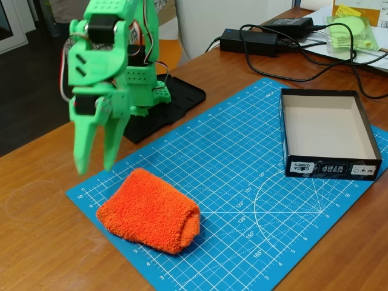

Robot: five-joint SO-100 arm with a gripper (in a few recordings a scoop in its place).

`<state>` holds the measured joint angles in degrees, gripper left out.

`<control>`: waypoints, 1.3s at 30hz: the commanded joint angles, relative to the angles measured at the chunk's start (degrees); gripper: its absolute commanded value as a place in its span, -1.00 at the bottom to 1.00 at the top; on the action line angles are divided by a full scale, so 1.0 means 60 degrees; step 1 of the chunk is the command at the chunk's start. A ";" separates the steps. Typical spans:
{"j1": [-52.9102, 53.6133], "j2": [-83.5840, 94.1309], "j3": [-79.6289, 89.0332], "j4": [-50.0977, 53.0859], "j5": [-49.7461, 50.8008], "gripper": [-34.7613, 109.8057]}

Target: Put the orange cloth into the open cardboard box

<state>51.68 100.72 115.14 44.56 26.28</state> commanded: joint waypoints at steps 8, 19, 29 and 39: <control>-0.2300 0.3838 0.1143 0.1699 0.0850 -0.11; -0.1787 0.3618 0.1772 0.0703 0.0645 -0.08; -0.1040 0.0088 0.0220 -0.0527 0.0513 -0.09; -0.2007 -0.1304 -0.0586 -0.0586 0.0820 -0.07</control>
<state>40.61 93.25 114.17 40.96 30.41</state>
